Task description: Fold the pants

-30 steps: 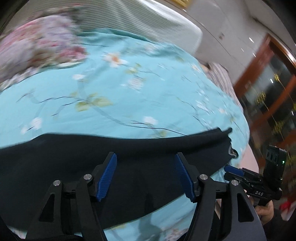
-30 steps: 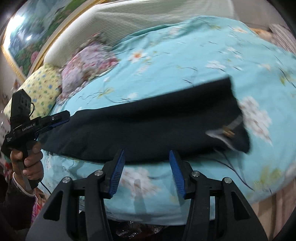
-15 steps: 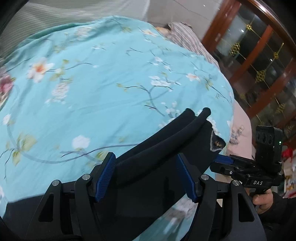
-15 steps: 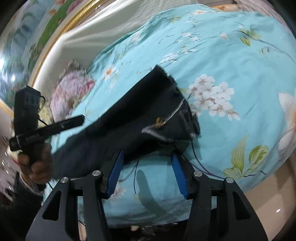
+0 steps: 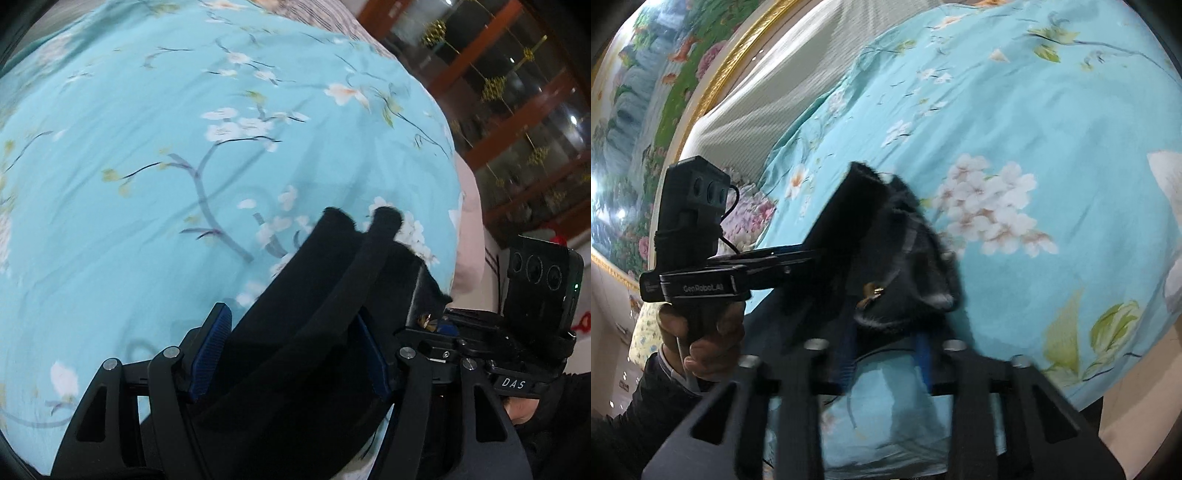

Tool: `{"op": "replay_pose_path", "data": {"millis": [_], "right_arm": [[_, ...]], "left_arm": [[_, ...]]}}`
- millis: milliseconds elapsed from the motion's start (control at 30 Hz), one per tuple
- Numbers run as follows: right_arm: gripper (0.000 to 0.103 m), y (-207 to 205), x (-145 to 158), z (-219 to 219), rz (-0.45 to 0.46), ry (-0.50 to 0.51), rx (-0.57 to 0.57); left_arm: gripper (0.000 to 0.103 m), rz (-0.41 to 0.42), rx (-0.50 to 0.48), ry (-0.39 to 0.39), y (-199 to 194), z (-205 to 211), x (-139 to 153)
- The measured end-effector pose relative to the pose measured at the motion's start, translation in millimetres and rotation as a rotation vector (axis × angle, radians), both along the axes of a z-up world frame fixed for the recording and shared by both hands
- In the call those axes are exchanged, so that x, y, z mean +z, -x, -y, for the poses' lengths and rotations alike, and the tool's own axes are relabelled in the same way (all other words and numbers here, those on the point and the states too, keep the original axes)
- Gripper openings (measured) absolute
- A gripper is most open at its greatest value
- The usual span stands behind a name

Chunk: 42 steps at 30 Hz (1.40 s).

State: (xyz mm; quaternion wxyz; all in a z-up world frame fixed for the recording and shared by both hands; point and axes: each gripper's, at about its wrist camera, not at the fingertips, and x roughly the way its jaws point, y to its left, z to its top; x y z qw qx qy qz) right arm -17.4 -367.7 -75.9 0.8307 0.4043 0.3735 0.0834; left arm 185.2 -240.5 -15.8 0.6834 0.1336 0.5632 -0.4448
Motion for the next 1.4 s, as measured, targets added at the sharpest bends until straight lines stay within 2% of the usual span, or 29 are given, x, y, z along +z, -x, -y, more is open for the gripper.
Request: {"op": "replay_pose_path", "data": {"millis": [33,100,133,200,367,433,633,767,933,1133,1400], "right_arm": [[0.015,1,-2,3,0.002,-0.013,-0.002],[0.013,1,-4,7,0.009,-0.023,0.003],[0.013,1,-2,7,0.017,-0.010,0.006],[0.012,2,0,9,0.030,0.002,0.004],[0.011,-2,7,30,0.051,0.009,-0.042],[0.011,-4,8,36,0.053,0.008,-0.049],[0.011,-5,12,34,0.066,0.017,-0.030],[0.011,-5,22,33,0.106,-0.006,-0.003],[0.012,-3,46,23,0.203,-0.017,0.061],[0.012,-12,73,-5,0.294,-0.045,0.169],[0.012,-30,90,-55,0.343,-0.038,0.333]], "left_arm": [[0.055,-0.005,-0.015,0.006,-1,5,0],[0.025,-0.032,-0.041,0.022,-3,15,0],[0.019,-0.041,-0.048,0.031,-4,20,0],[0.012,-0.005,-0.060,0.044,-4,28,4],[0.010,0.009,-0.055,0.116,-7,32,19],[0.010,0.007,-0.051,0.123,-9,32,21],[0.010,-0.016,-0.024,0.161,-12,24,25],[0.010,0.007,-0.016,0.199,-5,11,42],[0.010,0.029,0.019,0.271,2,-17,63],[0.010,0.050,0.107,0.352,13,-69,84],[0.010,0.064,0.234,0.414,30,-141,89]]}}
